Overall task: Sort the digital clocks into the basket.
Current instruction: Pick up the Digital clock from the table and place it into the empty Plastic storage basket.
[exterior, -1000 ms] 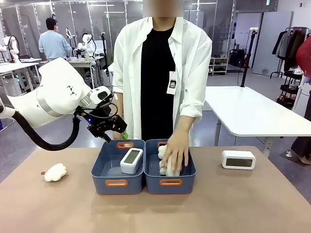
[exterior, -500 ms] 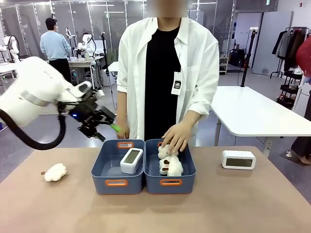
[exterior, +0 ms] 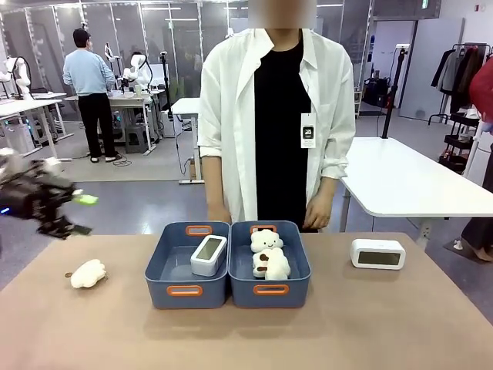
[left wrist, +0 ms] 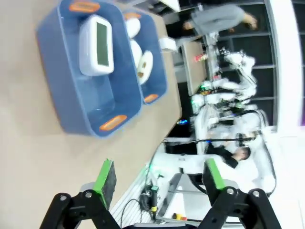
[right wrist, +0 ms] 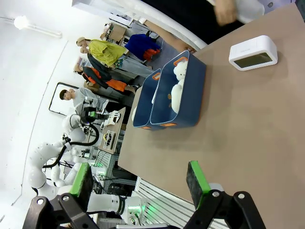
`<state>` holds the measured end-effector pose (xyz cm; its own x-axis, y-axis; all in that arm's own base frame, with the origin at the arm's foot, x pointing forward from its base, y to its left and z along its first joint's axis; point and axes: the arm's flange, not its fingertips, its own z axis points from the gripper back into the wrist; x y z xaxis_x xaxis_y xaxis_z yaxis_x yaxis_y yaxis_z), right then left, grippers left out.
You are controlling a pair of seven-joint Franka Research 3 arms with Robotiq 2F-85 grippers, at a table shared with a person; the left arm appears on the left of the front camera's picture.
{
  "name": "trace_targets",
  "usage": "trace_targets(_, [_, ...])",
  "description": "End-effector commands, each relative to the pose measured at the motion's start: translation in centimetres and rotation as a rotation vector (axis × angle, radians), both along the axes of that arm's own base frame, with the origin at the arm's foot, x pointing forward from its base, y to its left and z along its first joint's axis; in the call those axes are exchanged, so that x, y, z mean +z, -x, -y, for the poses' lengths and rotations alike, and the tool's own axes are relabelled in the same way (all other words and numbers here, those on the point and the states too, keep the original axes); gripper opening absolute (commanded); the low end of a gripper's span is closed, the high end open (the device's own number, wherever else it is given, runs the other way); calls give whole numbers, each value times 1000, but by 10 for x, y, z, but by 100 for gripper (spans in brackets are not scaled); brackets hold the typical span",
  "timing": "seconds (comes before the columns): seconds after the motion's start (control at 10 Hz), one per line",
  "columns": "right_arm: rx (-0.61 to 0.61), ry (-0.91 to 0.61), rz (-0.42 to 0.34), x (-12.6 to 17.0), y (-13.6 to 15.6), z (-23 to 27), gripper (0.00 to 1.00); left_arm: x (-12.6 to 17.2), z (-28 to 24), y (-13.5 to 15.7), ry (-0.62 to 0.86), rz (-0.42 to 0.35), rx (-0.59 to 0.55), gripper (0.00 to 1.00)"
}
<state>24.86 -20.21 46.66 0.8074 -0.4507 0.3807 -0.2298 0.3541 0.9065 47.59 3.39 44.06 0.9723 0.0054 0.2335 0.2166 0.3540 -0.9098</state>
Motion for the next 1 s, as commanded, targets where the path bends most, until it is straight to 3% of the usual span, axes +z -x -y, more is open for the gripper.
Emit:
trace_targets(0.0, [4, -3, 19, 0, 0, 0, 100, -28, -60, 59, 166, 49, 13, 93])
trace_targets(0.1, [4, -3, 19, 0, 0, 0, 100, -53, -98, 71, 268, 132, 6, 93])
trace_targets(0.3, [4, -3, 19, 0, 0, 0, 100, -66, -145, 125, 317, 174, 123, 93])
trace_targets(0.4, [4, -3, 19, 0, 0, 0, 100, -69, -159, 133, 308, 178, 162, 93])
trace_targets(0.5, [4, -3, 19, 0, 0, 0, 100, -83, -159, 103, 342, 191, 129, 93])
trace_targets(0.6, [4, -3, 19, 0, 0, 0, 100, -74, -152, 98, 364, 194, 139, 93])
trace_targets(0.7, [4, -3, 19, 0, 0, 0, 100, -76, -165, 138, 328, 177, 180, 93])
trace_targets(0.9, [4, -3, 19, 0, 0, 0, 100, -76, -165, 138, 328, 177, 180, 93])
